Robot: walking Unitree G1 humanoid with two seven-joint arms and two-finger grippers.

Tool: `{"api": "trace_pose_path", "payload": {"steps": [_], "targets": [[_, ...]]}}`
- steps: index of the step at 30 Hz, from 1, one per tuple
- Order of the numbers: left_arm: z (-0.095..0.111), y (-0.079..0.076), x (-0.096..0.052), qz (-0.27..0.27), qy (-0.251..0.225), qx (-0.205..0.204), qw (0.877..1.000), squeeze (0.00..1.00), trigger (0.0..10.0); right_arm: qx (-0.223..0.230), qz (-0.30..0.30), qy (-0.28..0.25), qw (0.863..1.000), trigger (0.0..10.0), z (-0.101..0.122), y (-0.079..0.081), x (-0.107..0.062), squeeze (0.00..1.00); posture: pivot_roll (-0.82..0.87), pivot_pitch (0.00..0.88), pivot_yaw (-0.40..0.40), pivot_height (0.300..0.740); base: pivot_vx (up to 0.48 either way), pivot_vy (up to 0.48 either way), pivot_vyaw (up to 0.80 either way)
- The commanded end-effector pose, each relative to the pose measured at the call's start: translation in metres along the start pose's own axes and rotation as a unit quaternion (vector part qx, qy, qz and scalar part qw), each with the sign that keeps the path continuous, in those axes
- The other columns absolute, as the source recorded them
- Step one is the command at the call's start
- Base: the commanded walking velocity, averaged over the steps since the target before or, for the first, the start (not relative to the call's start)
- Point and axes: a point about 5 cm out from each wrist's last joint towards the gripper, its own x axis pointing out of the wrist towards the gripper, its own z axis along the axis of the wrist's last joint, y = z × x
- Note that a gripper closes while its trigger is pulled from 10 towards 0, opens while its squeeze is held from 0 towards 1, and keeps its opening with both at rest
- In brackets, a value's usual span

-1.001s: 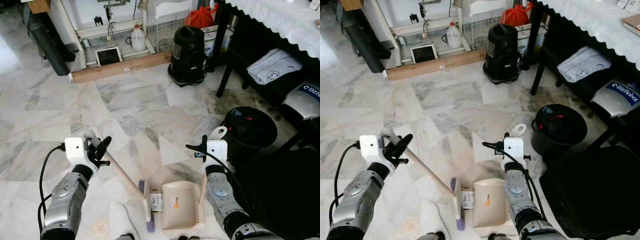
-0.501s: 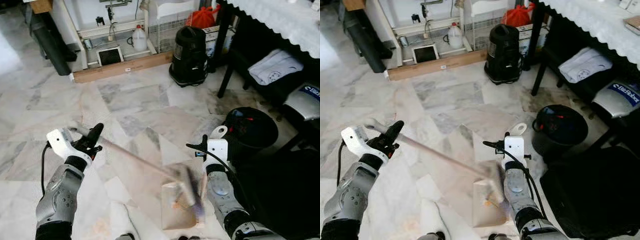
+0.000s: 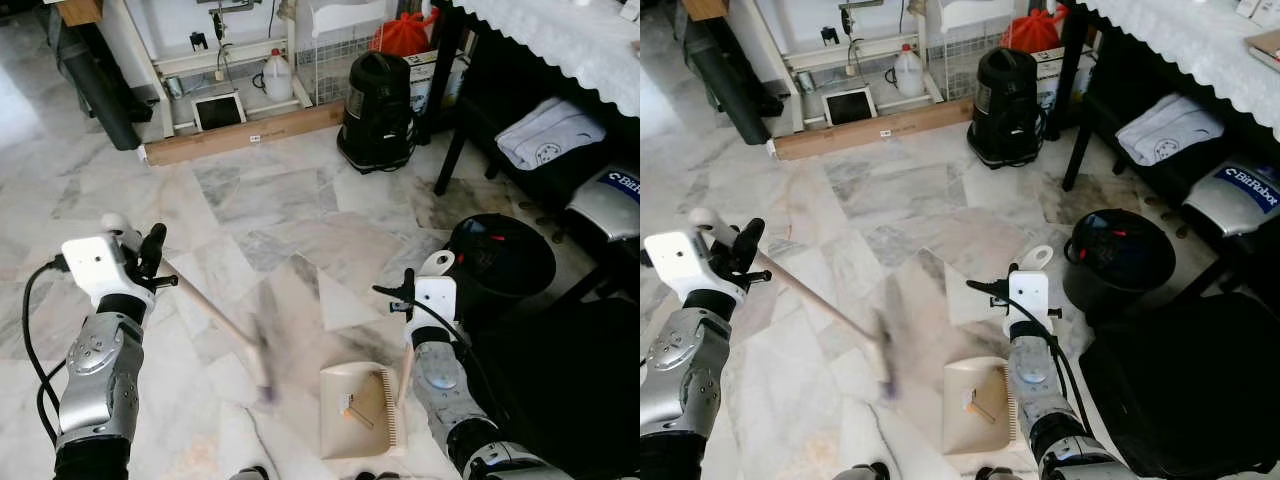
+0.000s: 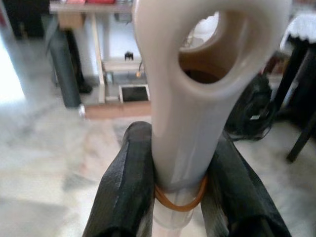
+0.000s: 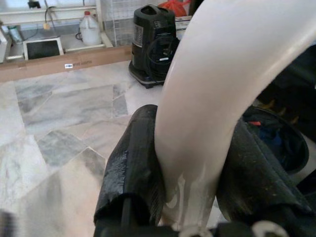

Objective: Sweep floor

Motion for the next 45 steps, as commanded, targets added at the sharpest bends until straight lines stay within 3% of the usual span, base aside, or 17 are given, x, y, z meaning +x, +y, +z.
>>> {"api": "trace_pose_path", "payload": {"steps": [1,4,16,26,34,45], "targets": [[-0.002,-0.013,-0.005,-0.037,-0.005,0.025,0.999,0.00,10.0,0.019,0.002,-0.009,1.000,10.0,0.005,0.003,0.002,0.00,0.18,0.137,0.033,0.740,0.000,0.000,0.00],[-0.008,-0.016,-0.008,-0.036,0.001,0.022,0.999,0.00,10.0,0.043,0.002,-0.025,0.999,10.0,0.012,0.001,0.005,0.00,0.17,0.127,0.023,0.740,0.000,0.000,0.00],[-0.016,-0.033,-0.011,-0.037,-0.007,0.012,0.999,0.00,10.0,0.043,0.019,-0.100,0.994,10.0,0.038,-0.008,0.011,0.00,0.13,0.090,-0.014,0.740,0.000,0.000,0.00],[-0.012,-0.045,-0.018,-0.041,-0.033,0.025,0.998,0.00,10.0,0.049,0.022,-0.147,0.988,10.0,0.054,-0.019,-0.001,0.00,0.12,0.050,-0.028,0.740,0.000,0.000,0.00],[-0.006,-0.044,-0.027,-0.041,-0.045,0.035,0.998,0.00,10.0,0.049,-0.003,-0.141,0.989,10.0,0.055,-0.035,-0.016,0.00,0.13,0.059,-0.020,0.740,0.000,0.000,0.00],[-0.003,-0.041,-0.027,-0.034,-0.044,0.038,0.998,0.00,10.0,0.070,-0.026,-0.123,0.990,10.0,0.057,-0.040,-0.026,0.00,0.12,0.108,-0.005,0.740,0.000,0.000,0.12]]}}
